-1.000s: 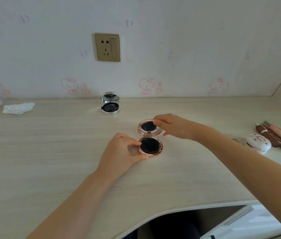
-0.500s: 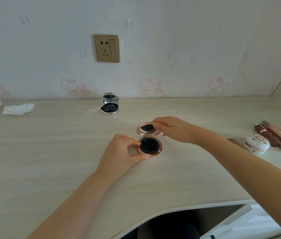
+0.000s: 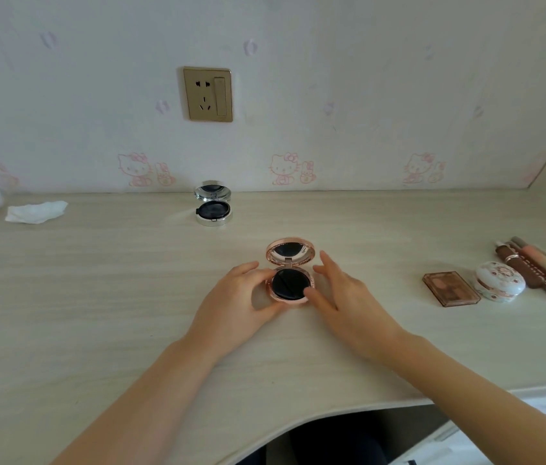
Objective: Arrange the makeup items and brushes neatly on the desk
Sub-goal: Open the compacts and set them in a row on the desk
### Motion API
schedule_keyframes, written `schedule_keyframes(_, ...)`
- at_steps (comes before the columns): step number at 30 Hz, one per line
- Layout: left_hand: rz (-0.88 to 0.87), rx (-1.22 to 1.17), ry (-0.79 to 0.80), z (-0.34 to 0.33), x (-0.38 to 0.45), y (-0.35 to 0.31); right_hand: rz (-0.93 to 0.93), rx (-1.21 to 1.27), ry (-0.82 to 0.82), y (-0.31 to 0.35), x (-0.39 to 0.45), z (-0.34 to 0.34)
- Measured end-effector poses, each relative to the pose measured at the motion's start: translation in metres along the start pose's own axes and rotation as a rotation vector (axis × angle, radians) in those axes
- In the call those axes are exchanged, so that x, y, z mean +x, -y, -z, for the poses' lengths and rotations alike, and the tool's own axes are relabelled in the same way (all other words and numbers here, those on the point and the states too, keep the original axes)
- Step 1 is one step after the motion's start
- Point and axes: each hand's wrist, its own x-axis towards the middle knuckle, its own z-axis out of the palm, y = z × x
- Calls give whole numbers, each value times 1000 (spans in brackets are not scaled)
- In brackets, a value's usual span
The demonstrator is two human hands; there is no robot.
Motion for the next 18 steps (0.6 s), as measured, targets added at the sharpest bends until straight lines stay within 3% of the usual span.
schedule_keyframes(6, -75, 64, 39, -3, 0, 0, 219, -158, -95, 9, -8, -8)
schedule_keyframes(18, -98, 199, 38, -12, 22, 2, 187, -243, -41, 5, 18, -10)
